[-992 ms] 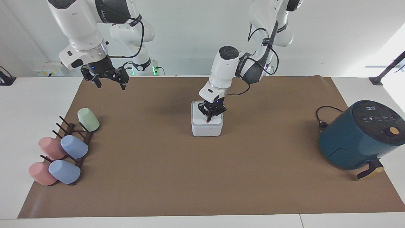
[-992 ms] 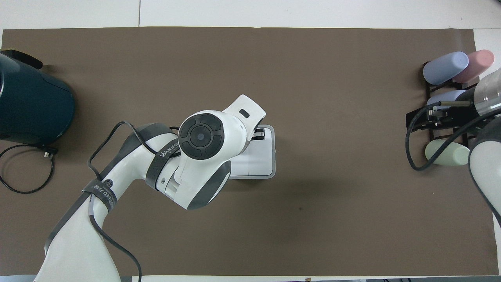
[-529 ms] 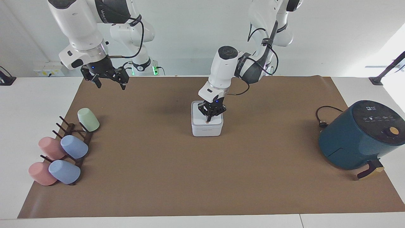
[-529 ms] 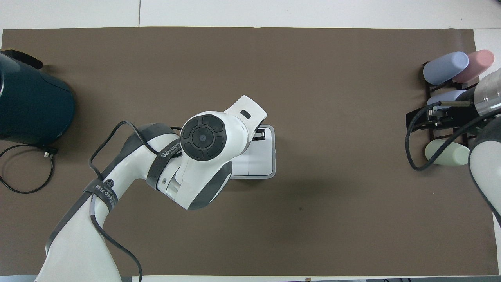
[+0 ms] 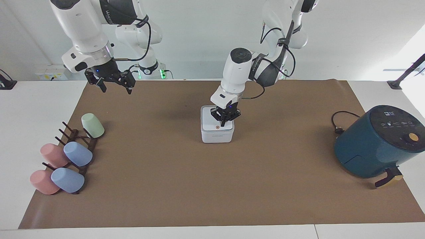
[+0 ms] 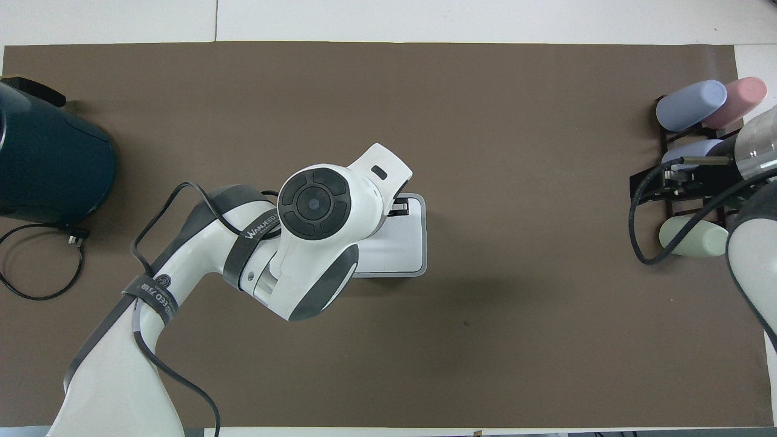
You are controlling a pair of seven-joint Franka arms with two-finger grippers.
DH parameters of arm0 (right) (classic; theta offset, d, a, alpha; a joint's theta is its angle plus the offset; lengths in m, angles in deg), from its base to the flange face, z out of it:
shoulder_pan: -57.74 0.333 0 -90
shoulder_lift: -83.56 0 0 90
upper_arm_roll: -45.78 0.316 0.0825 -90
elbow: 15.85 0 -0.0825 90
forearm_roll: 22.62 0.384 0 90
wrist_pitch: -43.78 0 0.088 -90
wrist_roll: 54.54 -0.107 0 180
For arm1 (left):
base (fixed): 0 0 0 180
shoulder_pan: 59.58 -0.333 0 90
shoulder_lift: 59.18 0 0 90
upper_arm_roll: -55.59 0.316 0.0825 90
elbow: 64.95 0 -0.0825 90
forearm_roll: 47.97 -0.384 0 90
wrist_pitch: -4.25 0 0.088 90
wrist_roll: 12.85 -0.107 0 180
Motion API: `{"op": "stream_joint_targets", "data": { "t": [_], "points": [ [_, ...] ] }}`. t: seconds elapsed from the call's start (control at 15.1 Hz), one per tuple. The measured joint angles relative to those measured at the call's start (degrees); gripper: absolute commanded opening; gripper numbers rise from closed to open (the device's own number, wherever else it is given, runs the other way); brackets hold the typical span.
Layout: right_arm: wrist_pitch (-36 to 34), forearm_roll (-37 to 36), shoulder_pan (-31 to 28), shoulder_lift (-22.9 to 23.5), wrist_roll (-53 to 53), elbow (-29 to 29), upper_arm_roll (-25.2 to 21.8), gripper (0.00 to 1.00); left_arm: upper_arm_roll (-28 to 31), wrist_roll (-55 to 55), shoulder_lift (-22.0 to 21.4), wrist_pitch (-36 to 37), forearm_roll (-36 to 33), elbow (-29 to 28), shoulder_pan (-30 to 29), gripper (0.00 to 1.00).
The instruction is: Close trash can lid
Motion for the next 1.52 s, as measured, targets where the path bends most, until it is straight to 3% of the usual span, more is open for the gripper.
{"op": "stream_joint_targets", "data": {
  "t": [0.4, 0.46, 0.53, 0.6, 1.12, 1.32, 1.52],
  "points": [
    [0.00, 0.00, 0.00, 0.00, 0.00, 0.00, 0.00, 1.00, 0.13, -1.05, -2.43, 9.80, 0.15, 5.19, -3.77, 0.00],
    [0.00, 0.00, 0.00, 0.00, 0.00, 0.00, 0.00, 1.00, 0.11, -1.91, -2.75, 12.19, 0.42, 6.82, -4.75, 0.06],
    [0.00, 0.00, 0.00, 0.00, 0.00, 0.00, 0.00, 1.00, 0.13, -2.96, -3.09, 14.38, 0.72, 8.28, -5.84, 0.57],
    [0.00, 0.00, 0.00, 0.00, 0.00, 0.00, 0.00, 1.00, 0.13, -4.17, -3.57, 16.36, 1.12, 9.46, -7.05, 1.00],
    [0.00, 0.00, 0.00, 0.00, 0.00, 0.00, 0.00, 1.00, 0.90, -24.03, -11.34, 31.73, 2.17, 11.63, -22.31, 1.00],
    [0.00, 0.00, 0.00, 0.00, 0.00, 0.00, 0.00, 1.00, 1.02, -31.67, -12.39, 37.90, 1.96, 13.34, -28.84, 1.00],
    [0.00, 0.00, 0.00, 0.00, 0.00, 0.00, 0.00, 1.00, 1.05, -34.11, -12.38, 45.21, 0.00, 17.60, -31.58, 1.00]
  ]
}}
